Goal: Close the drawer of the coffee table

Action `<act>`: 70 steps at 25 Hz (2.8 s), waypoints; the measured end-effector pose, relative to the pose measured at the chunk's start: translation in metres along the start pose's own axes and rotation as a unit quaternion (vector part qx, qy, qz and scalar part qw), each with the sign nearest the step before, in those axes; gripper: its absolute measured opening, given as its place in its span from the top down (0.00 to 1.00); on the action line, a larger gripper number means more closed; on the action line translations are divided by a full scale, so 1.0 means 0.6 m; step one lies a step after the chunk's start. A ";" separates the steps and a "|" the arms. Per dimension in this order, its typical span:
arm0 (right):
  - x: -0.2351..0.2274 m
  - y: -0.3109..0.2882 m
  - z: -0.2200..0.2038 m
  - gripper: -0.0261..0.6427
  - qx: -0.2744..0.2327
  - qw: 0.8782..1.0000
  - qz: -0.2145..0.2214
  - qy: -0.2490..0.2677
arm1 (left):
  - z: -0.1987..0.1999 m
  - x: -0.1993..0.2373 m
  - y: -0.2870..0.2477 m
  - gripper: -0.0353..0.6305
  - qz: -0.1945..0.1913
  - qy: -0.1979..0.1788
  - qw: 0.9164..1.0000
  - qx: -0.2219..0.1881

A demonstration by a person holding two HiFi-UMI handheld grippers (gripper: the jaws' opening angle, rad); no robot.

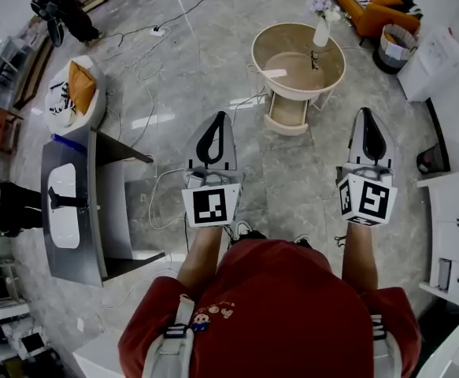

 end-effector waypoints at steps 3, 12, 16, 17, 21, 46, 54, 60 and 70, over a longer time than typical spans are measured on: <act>0.052 -0.017 -0.027 0.92 0.011 1.000 0.018 -0.013 | -0.031 0.040 0.020 0.93 0.010 -0.001 1.000 0.020; 0.208 -0.063 -0.102 0.92 0.029 0.995 0.063 -0.077 | -0.129 0.151 0.079 0.93 0.032 0.003 0.998 0.052; 0.237 -0.074 -0.121 0.92 0.040 0.994 0.073 -0.071 | -0.159 0.167 0.095 0.93 0.027 0.007 0.998 0.054; 0.242 -0.074 -0.123 0.92 0.040 0.994 0.073 -0.066 | -0.166 0.167 0.098 0.93 0.025 0.010 0.998 0.055; 0.251 -0.073 -0.127 0.92 0.038 0.995 0.066 -0.064 | -0.188 0.168 0.093 0.93 0.012 0.007 0.998 0.054; 0.015 -0.289 -0.252 0.92 0.064 0.995 0.052 -0.061 | -0.189 -0.028 -0.311 0.93 -0.059 -0.001 0.998 -0.025; -0.113 -0.325 -0.286 0.92 0.077 0.994 -0.006 -0.074 | -0.179 -0.134 -0.429 0.93 -0.115 0.006 0.993 -0.036; -0.170 -0.334 -0.294 0.92 0.084 0.994 -0.036 -0.064 | -0.179 -0.178 -0.492 0.93 -0.118 0.052 0.991 -0.042; -0.185 -0.364 -0.304 0.92 0.067 0.993 -0.088 -0.046 | -0.206 -0.197 -0.559 0.93 -0.182 0.046 0.980 -0.065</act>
Point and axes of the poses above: the fingertips, and each gripper's own axes: y backward along the fingers, x to its left, z out of its top, the point moved 2 cm from there along y, backward along the fingers, and after that the axes turned 15 degrees about -y, right-handed, at the moved point
